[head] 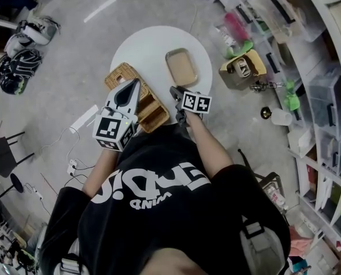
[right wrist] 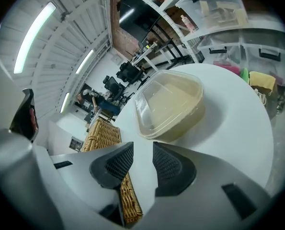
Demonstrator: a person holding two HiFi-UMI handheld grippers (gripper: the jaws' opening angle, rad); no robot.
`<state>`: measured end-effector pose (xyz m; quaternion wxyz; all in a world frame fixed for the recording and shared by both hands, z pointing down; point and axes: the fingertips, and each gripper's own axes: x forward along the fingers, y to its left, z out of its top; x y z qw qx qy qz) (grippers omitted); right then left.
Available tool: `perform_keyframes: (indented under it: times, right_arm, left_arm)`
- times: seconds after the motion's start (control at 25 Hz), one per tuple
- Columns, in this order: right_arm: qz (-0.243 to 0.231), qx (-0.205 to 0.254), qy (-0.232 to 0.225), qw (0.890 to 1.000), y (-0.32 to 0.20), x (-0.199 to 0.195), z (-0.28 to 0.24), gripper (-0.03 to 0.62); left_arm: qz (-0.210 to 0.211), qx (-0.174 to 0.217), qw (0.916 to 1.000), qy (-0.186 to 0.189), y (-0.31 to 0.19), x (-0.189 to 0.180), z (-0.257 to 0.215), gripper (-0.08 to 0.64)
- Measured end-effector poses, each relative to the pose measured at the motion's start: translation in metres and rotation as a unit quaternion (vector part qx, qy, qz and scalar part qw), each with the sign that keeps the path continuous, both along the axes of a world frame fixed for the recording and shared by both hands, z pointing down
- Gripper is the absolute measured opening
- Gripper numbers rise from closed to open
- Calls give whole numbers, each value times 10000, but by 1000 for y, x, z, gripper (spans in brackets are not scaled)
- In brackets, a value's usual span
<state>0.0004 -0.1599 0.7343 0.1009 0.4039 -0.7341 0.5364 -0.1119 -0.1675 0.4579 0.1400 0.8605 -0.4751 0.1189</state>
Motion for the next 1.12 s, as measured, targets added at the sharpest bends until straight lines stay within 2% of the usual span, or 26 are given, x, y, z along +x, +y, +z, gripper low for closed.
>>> perform_keyframes:
  times: [0.16, 0.4, 0.68, 0.88, 1.12]
  right_arm:
    - [205, -49, -91, 9997, -4, 1, 1, 81]
    - [266, -55, -146, 9995, -5, 2, 4, 41]
    - [289, -56, -150, 9995, -3, 5, 1, 26]
    - [282, 70, -176, 9994, -1, 7, -5, -2]
    - [241, 228, -229, 9992, 3, 6, -16, -2]
  left_arm:
    - [-13, -47, 10000, -38, -1, -1, 1, -2]
    - [-52, -134, 9999, -56, 0, -2, 5, -2]
    - [-49, -164, 9998, -43, 1, -2, 7, -2]
    - [-30, -156, 9999, -34, 3, 0, 7, -2]
    - [5, -126, 9999, -26, 8, 2, 6, -2]
